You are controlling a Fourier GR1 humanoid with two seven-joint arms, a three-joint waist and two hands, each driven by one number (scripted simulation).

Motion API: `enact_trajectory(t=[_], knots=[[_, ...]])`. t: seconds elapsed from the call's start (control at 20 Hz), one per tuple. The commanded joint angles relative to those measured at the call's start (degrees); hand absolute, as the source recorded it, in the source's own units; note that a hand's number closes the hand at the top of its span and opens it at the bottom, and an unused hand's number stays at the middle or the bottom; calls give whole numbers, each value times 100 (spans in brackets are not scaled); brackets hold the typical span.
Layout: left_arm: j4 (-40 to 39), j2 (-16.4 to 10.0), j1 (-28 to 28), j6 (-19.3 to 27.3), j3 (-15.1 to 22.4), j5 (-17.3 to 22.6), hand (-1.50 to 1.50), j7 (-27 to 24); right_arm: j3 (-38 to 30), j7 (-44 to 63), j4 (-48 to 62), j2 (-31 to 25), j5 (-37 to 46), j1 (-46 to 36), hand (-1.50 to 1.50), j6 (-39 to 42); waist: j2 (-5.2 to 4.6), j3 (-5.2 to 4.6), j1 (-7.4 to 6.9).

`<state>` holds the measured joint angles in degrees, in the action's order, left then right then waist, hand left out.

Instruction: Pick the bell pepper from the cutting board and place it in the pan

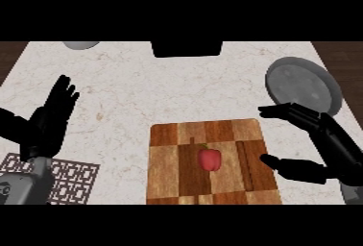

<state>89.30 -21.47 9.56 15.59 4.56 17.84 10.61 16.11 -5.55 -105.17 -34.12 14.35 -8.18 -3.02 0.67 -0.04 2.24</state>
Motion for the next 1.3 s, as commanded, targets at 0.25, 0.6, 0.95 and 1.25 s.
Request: enact_trajectory(t=[0.25, 0.6, 0.95, 1.25], knots=[[-51, -25, -86, -439, -142, 46, 0, -155, 247, 1611, -1478, -629, 918, -347, -150, 1051, -59, -5, -217], [18, 112, 67, -335, -20, -65, 0, 39, 1455, 3134, -1055, -276, 1980, -1628, -150, 2268, -72, -9, -311], [-89, 282, 175, -264, 57, -176, 0, 3, 2304, 4376, -222, 430, 1754, -2256, -150, 3929, -77, -14, -285], [301, 422, -302, -209, 99, -340, 0, -70, 2469, 5016, 48, 1184, 1694, -2416, -150, 4830, -58, 1, -277]])
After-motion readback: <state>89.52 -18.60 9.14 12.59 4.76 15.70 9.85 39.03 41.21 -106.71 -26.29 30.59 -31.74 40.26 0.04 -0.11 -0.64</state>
